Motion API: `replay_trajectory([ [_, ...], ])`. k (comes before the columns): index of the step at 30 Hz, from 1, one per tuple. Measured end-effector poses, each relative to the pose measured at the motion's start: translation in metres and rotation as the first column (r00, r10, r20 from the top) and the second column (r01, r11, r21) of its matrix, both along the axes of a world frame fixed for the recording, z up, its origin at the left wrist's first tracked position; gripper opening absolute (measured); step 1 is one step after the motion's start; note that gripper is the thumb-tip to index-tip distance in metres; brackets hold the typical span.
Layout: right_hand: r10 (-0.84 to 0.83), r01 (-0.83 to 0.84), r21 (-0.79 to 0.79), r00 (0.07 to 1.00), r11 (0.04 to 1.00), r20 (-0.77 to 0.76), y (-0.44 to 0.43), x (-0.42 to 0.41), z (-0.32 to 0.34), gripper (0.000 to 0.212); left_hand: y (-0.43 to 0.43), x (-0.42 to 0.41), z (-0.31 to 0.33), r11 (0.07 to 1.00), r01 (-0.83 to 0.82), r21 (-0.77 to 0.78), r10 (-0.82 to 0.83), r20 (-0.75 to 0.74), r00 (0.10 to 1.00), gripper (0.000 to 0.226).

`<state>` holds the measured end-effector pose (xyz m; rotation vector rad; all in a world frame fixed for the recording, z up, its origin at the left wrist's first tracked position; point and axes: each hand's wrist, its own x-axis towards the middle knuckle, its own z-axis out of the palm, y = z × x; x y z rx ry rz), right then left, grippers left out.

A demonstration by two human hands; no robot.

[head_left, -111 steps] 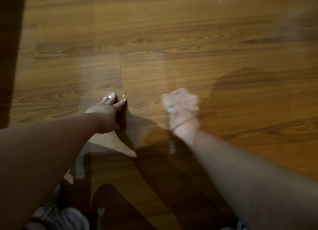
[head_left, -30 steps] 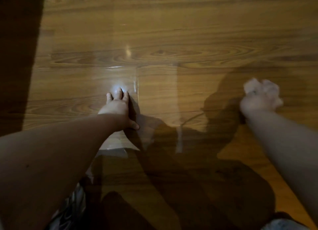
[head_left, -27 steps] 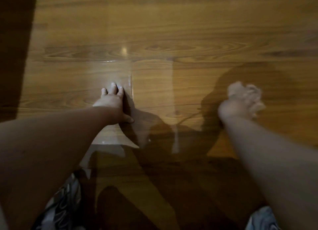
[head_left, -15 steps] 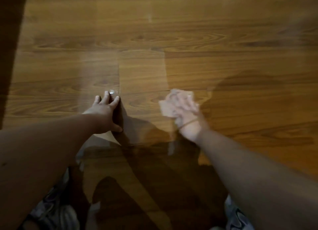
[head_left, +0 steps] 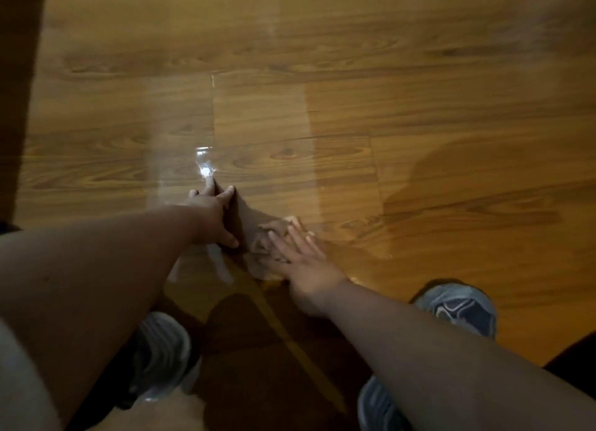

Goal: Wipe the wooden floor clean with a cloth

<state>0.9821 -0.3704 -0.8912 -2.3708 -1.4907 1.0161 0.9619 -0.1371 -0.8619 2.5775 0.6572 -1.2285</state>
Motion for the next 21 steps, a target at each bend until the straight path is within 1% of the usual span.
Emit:
replay_trajectory([
  [1,0.023,-0.023,0.007,1.0,1.0,0.021,-0.009,0.009,-0.001,0.07,-0.004,-0.002,-0.001,1.0,-0.012,0.002,0.012,-0.003,1.0,0.124],
  [2,-0.011,0.012,-0.017,0.998,1.0,0.062,-0.019,0.022,0.0,0.069,-0.007,-0.002,-0.002,1.0,-0.023,0.008,0.023,0.006,1.0,0.126],
  [3,-0.11,0.119,-0.071,0.987,0.99,0.119,-0.033,0.037,0.003,0.066,-0.011,-0.004,-0.005,1.0,-0.025,0.008,0.025,0.013,1.0,0.127],
  [4,-0.261,0.288,-0.134,0.947,0.948,0.19,-0.049,0.056,0.006,0.061,-0.014,-0.006,-0.006,1.0,-0.02,0.006,0.02,0.017,1.0,0.128],
  [5,-0.441,0.492,-0.195,0.861,0.848,0.254,-0.066,0.073,0.01,0.06,-0.018,-0.01,-0.008,1.0,-0.013,0.004,0.013,0.022,1.0,0.128],
  [6,-0.613,0.68,-0.266,0.732,0.683,0.296,-0.081,0.09,0.016,0.062,-0.019,-0.014,-0.009,1.0,-0.003,0.006,0.003,0.028,1.0,0.128],
  [7,-0.742,0.8,-0.343,0.592,0.493,0.314,-0.092,0.102,0.019,0.067,-0.021,-0.02,-0.009,1.0,0.008,0.01,-0.008,0.028,1.0,0.128],
  [8,-0.799,0.839,-0.409,0.502,0.358,0.331,-0.096,0.107,0.021,0.07,-0.022,-0.026,-0.01,1.0,0.014,0.015,-0.014,0.021,1.0,0.127],
  [9,-0.81,0.849,-0.434,0.469,0.302,0.352,-0.093,0.105,0.02,0.072,-0.023,-0.03,-0.01,1.0,0.015,0.018,-0.016,0.018,1.0,0.126],
  [10,-0.808,0.85,-0.426,0.471,0.31,0.353,-0.084,0.094,0.019,0.073,-0.025,-0.032,-0.01,1.0,0.012,0.017,-0.012,0.024,1.0,0.125],
  [11,-0.801,0.834,-0.407,0.511,0.373,0.312,-0.07,0.078,0.017,0.073,-0.028,-0.033,-0.009,1.0,0.003,0.011,-0.003,0.032,0.999,0.124],
  [13,-0.722,0.725,-0.35,0.671,0.593,0.169,-0.039,0.031,0.012,0.07,-0.034,-0.031,-0.007,0.999,-0.034,-0.004,0.035,0.038,0.999,0.122],
  [15,-0.505,0.509,-0.252,0.859,0.823,0.086,-0.018,-0.019,0.011,0.072,-0.043,-0.029,-0.005,0.997,-0.075,-0.009,0.075,0.044,0.996,0.12],
  [16,-0.365,0.367,-0.195,0.93,0.91,0.048,-0.015,-0.036,0.013,0.072,-0.047,-0.027,-0.004,0.997,-0.075,-0.002,0.075,0.046,0.996,0.119],
  [17,-0.204,0.203,-0.149,0.979,0.968,0.011,-0.017,-0.043,0.015,0.071,-0.05,-0.026,-0.004,0.998,-0.07,0.003,0.069,0.047,0.996,0.119],
  [18,-0.065,0.064,-0.122,0.998,0.99,-0.004,-0.025,-0.041,0.017,0.071,-0.051,-0.026,-0.004,0.998,-0.065,0.003,0.065,0.047,0.997,0.118],
  [19,0.017,-0.014,-0.129,1.0,0.992,0.019,-0.038,-0.032,0.017,0.072,-0.053,-0.027,-0.004,0.998,-0.058,-0.003,0.058,0.046,0.997,0.118],
  [20,0.02,-0.01,-0.162,0.998,0.987,0.06,-0.053,-0.02,0.019,0.073,-0.053,-0.029,-0.005,0.999,-0.048,-0.008,0.048,0.047,0.998,0.118],
  [21,-0.049,0.072,-0.219,0.993,0.973,0.11,-0.073,-0.005,0.021,0.074,-0.054,-0.032,-0.006,1.0,-0.029,-0.012,0.03,0.048,0.998,0.118],
])
